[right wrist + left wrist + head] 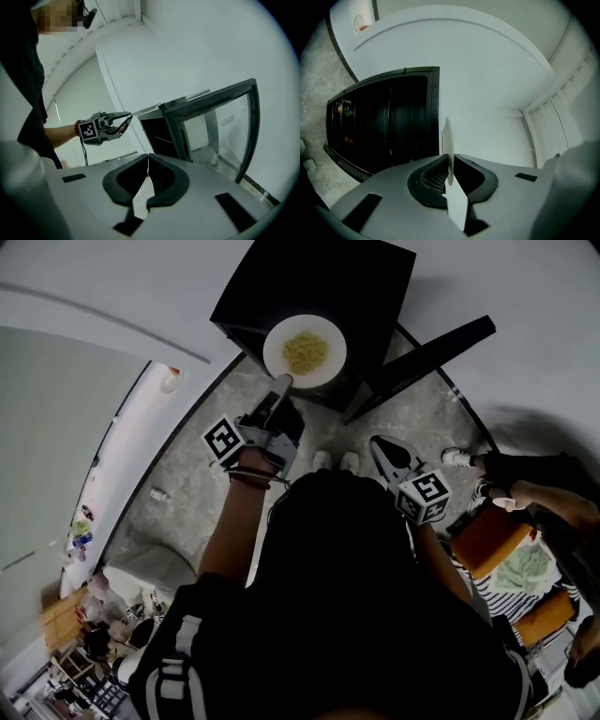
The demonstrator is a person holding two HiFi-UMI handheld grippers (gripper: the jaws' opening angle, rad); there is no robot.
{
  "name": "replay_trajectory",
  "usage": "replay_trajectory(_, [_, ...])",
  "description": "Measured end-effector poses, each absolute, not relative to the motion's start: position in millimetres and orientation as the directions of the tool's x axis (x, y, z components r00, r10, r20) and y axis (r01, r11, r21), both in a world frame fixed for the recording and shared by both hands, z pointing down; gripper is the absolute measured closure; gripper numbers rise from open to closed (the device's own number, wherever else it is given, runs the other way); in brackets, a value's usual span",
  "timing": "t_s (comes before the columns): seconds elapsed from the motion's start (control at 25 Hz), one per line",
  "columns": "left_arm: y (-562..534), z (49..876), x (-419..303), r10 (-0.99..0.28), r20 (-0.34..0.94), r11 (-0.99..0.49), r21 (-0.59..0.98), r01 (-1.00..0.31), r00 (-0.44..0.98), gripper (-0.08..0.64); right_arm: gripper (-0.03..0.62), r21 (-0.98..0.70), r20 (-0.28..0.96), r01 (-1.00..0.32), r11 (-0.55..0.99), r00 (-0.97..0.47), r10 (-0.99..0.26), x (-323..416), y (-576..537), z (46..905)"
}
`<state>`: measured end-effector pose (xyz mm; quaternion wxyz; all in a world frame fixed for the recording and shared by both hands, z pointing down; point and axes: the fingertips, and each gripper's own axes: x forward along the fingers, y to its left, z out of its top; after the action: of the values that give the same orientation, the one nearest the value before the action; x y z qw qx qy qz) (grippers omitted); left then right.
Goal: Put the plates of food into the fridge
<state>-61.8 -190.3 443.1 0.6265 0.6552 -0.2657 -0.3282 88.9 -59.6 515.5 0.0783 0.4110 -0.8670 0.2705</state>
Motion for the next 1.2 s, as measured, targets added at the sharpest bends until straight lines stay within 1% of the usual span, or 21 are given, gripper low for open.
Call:
replay_trajectory(0.44, [-163.6, 444.7, -77.3, -0.772, -0.112, -0.067, 0.993, 0.095, 0.626, 0.511, 0.568, -0.401, 0.354, -0.727, 0.557, -0.684, -0.638, 77.9, -63.7, 516.8])
replay_trajectory(0.72, [-147.8, 440.5, -89.7, -0.773, -0.155, -0.096, 0.987, 0.127, 0.615, 0.512, 0.568, -0.406, 0.352, -0.716, 0.568, -0.696, -0.626, 74.1, -63.0, 519.0])
replay_trajectory(1.2, [-135.5, 466.5, -103.4, -0.772, -0.146, -0.084, 0.988, 0.128, 0.619, 0.511, 0.568, -0.406, 0.368, -0.719, 0.563, -0.693, -0.620, 69.0, -64.1, 524.8])
